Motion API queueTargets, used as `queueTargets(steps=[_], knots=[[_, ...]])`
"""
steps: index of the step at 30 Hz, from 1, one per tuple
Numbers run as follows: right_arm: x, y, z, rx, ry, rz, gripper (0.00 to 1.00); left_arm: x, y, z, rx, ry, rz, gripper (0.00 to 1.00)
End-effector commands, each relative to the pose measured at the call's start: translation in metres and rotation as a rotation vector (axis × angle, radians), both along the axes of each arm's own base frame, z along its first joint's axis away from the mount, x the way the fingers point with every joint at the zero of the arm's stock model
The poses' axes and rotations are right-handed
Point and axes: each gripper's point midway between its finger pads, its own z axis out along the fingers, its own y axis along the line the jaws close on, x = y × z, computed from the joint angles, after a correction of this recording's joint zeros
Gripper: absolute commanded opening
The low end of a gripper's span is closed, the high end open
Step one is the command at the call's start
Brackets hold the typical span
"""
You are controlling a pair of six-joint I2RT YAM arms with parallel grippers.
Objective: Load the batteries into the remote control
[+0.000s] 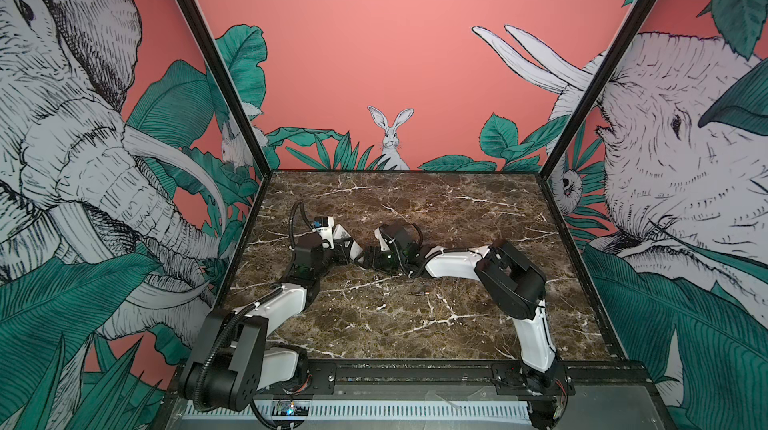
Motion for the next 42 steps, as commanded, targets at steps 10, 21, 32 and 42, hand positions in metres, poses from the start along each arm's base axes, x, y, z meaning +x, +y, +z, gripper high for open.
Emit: queueTargets(steps=[10, 21, 32, 42], knots=[[0.007, -0.009, 0.014, 0.054, -0.071, -0.022, 0.71, -0.012, -0.004, -0.007, 0.017, 0.027, -0.034, 0.00], [0.028, -0.032, 0.049, 0.158, -0.103, -0.068, 0.73, -0.012, -0.002, -0.007, 0.028, 0.027, -0.027, 0.00], [0.037, -0.008, 0.046, 0.200, -0.073, -0.029, 0.74, -0.012, -0.003, -0.007, 0.028, 0.028, -0.030, 0.00], [0.032, -0.010, 0.024, 0.161, -0.034, -0.035, 0.66, -0.010, -0.003, -0.005, 0.026, 0.025, -0.028, 0.00]])
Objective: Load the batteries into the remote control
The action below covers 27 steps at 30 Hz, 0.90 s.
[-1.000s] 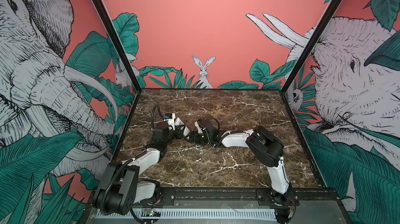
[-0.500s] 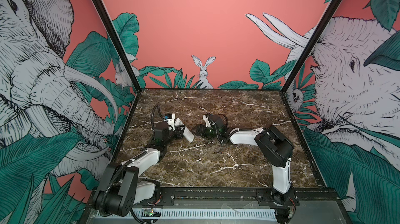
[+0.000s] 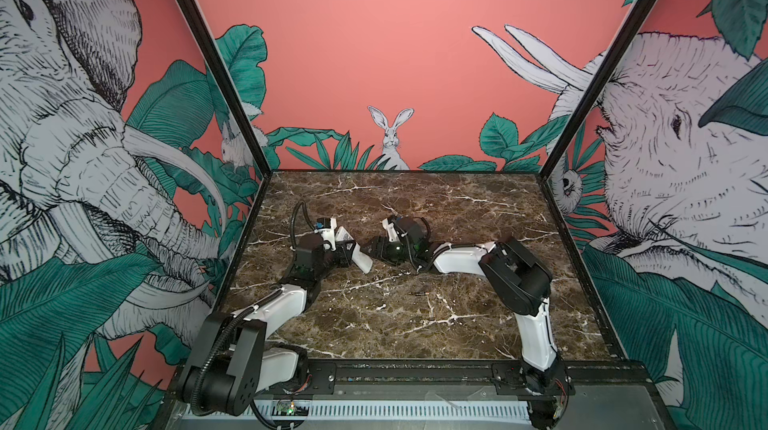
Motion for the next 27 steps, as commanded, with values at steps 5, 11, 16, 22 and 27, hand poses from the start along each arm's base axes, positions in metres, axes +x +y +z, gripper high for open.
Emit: queueTargets(steps=[5, 11, 16, 22, 27], knots=[[-0.003, 0.010, -0.002, 0.028, 0.001, 0.015, 0.66, -0.004, 0.000, -0.004, 0.017, 0.012, -0.007, 0.00], [-0.008, 0.019, -0.004, 0.012, 0.007, 0.045, 0.66, -0.004, 0.001, -0.004, 0.019, 0.013, -0.005, 0.00], [-0.013, 0.024, -0.008, 0.028, 0.023, 0.046, 0.66, -0.004, 0.000, -0.003, 0.017, 0.009, -0.006, 0.00], [-0.017, 0.028, -0.008, 0.029, 0.020, 0.056, 0.66, -0.004, 0.000, -0.004, 0.016, 0.010, -0.005, 0.00], [-0.019, 0.026, -0.016, 0.009, 0.038, 0.045, 0.66, -0.004, -0.001, -0.003, 0.011, 0.009, -0.009, 0.00]])
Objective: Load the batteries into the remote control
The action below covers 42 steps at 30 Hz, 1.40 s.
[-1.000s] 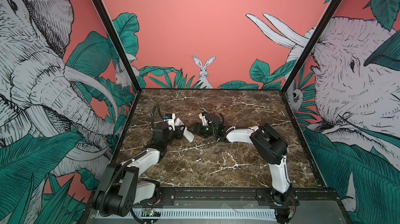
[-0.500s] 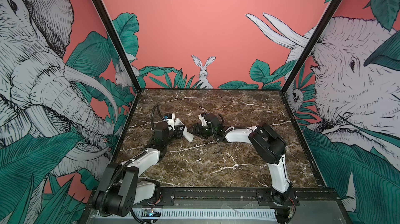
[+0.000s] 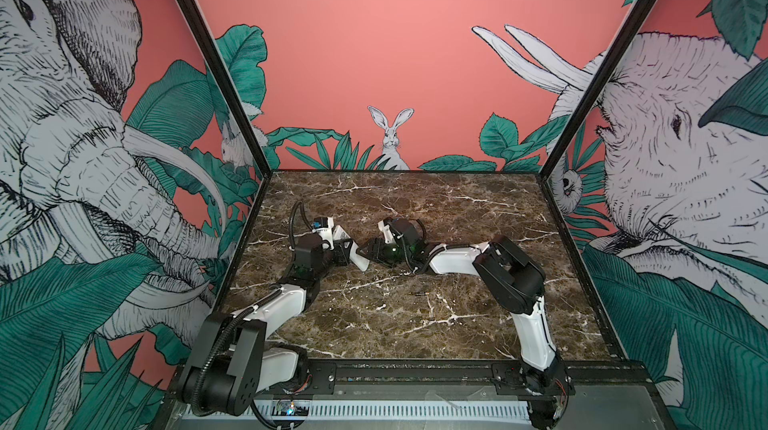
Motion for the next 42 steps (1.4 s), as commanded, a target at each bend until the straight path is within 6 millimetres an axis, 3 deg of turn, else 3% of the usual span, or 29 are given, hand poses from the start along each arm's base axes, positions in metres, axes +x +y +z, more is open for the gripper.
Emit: queueTargets(steps=[1, 4, 12, 27, 42], knots=[[-0.013, 0.011, -0.014, -0.018, 0.033, 0.016, 0.66, -0.009, -0.009, -0.003, -0.005, 0.017, -0.055, 0.00], [-0.014, 0.002, -0.034, -0.118, 0.077, -0.007, 0.65, -0.010, -0.011, 0.000, -0.011, 0.005, -0.070, 0.00], [-0.015, -0.006, -0.033, -0.346, -0.008, 0.056, 0.66, -0.012, -0.012, 0.006, -0.003, -0.026, -0.084, 0.00], [-0.006, -0.017, -0.018, -0.569, -0.125, 0.198, 0.51, -0.015, -0.018, 0.009, 0.019, -0.058, -0.115, 0.00], [-0.003, -0.030, 0.001, -0.631, -0.202, 0.204, 0.44, -0.015, -0.009, 0.008, 0.119, -0.088, -0.062, 0.00]])
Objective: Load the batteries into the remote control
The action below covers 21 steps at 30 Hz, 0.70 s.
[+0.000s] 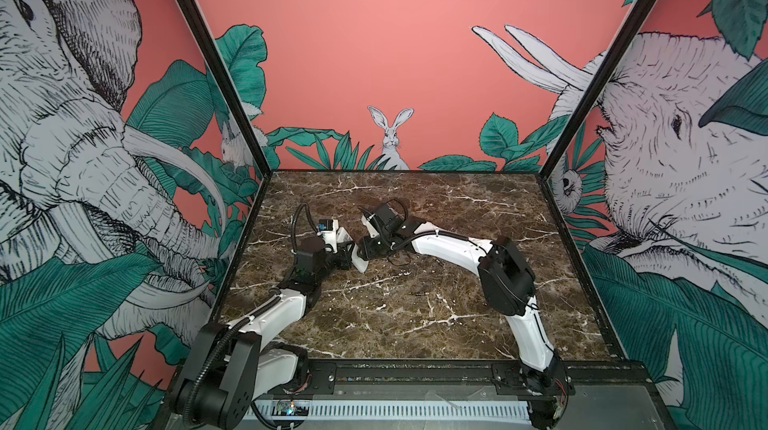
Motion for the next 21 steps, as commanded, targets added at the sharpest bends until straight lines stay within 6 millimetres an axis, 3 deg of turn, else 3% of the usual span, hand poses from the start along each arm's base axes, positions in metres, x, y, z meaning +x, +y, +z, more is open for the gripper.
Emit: queueTargets(steps=[1, 10, 21], knots=[[-0.004, -0.023, -0.014, -0.126, -0.007, -0.004, 0.43, -0.006, -0.002, 0.001, 0.027, -0.015, -0.018, 0.00], [-0.002, -0.031, -0.001, -0.164, -0.047, 0.006, 0.42, -0.006, 0.006, 0.000, 0.085, -0.030, 0.029, 0.00], [-0.006, -0.036, 0.002, -0.170, -0.049, 0.017, 0.42, -0.004, 0.013, 0.000, 0.115, -0.041, 0.067, 0.00]])
